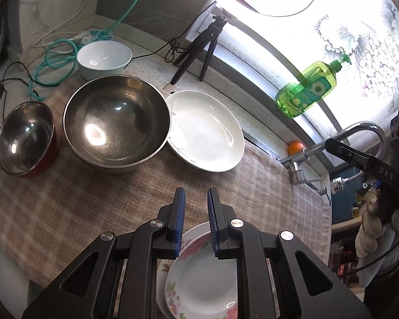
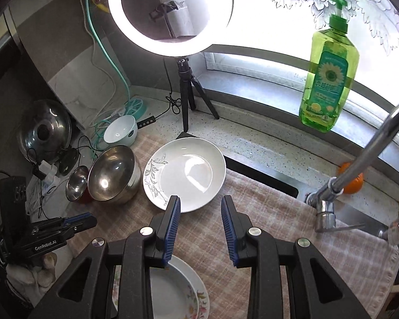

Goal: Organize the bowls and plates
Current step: 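Move the left gripper to the white leaf-pattern plate by the sink, then close the left gripper on the rim of the white leaf-pattern plate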

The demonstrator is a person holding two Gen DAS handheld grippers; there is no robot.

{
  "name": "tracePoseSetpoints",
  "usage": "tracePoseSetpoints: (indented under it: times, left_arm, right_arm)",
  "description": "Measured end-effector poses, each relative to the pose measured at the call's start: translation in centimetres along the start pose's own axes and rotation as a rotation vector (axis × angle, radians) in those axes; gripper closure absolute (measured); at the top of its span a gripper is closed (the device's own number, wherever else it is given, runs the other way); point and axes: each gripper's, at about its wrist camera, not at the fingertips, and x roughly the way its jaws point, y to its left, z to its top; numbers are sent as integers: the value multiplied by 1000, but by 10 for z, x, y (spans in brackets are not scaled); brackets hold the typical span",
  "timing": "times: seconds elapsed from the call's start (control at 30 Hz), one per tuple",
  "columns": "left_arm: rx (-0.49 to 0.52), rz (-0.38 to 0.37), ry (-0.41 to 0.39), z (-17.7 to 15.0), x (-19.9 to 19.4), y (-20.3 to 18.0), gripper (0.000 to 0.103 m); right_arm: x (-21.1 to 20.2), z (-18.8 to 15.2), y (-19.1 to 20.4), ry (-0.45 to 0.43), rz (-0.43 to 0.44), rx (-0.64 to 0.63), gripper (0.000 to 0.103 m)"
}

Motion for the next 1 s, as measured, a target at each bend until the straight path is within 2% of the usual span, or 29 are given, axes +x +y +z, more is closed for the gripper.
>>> tracePoseSetpoints:
  times: [0.5,0.8,1.0]
  left_arm:
    - [-202,96,-4,8,52,-8,88]
    - [-283,124,6,11,80,-5,88]
    - [-361,121,-16,16,83,9,88]
  right_arm:
    - [101,59,-52,142,136,-28,74]
    - [158,74,-63,229,182,-29,74]
    - [188,79,-68,269,208,-16,74]
